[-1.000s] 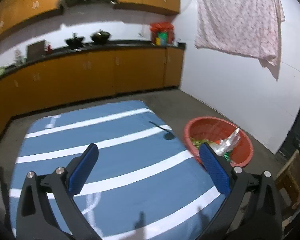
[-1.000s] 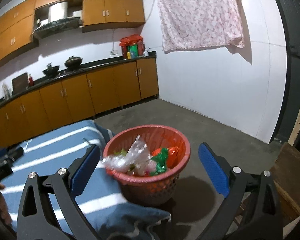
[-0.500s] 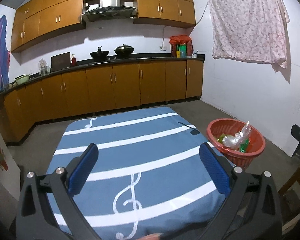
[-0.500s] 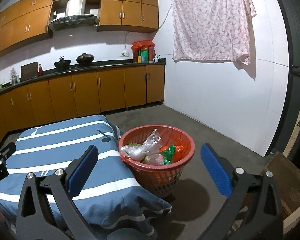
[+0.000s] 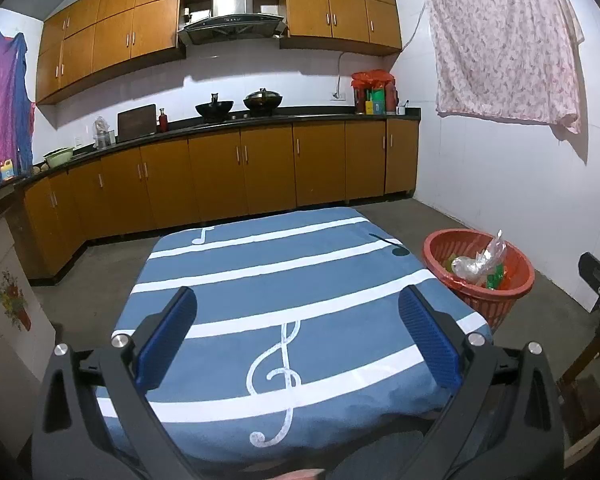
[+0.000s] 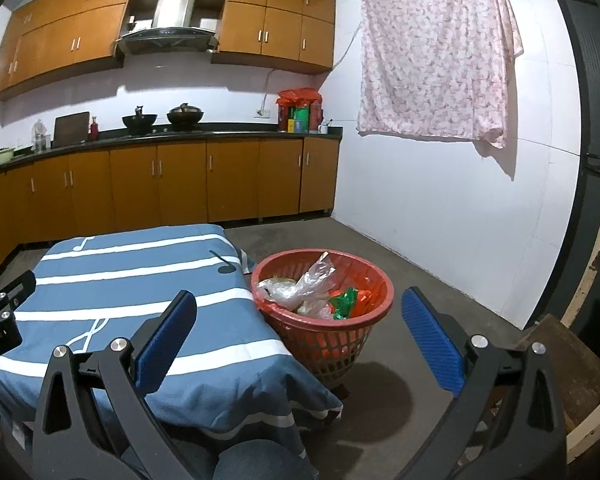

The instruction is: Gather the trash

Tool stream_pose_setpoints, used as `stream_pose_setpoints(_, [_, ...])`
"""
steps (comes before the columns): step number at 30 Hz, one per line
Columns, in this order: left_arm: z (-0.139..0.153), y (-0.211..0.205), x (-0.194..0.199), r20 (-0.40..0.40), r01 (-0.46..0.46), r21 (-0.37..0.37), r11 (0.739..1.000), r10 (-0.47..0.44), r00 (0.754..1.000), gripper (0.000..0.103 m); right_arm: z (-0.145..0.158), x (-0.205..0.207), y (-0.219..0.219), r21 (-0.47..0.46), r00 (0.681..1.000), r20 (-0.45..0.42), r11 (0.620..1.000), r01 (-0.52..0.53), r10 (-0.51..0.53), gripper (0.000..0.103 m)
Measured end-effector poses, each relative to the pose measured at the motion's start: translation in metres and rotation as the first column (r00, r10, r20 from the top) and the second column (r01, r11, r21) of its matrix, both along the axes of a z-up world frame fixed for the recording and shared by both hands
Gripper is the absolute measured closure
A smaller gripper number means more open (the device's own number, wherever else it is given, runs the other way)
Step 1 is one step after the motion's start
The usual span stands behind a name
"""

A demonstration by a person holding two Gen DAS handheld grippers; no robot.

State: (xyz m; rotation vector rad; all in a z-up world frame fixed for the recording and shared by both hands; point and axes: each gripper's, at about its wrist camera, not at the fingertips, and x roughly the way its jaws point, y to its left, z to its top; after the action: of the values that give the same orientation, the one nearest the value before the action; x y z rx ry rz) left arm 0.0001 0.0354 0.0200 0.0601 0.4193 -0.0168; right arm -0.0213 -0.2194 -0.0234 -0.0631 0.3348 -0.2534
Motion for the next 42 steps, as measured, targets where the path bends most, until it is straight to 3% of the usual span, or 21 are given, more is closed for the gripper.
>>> stream_pose_setpoints(42, [-0.005, -0.005, -0.014, 0.001, -0.005, -0.043, 0.999, 0.005, 1.000, 0.004, -0.012, -0.016, 0.014, 0.025, 1.000, -0.018, 1.000, -0.013, 0.014, 0.002])
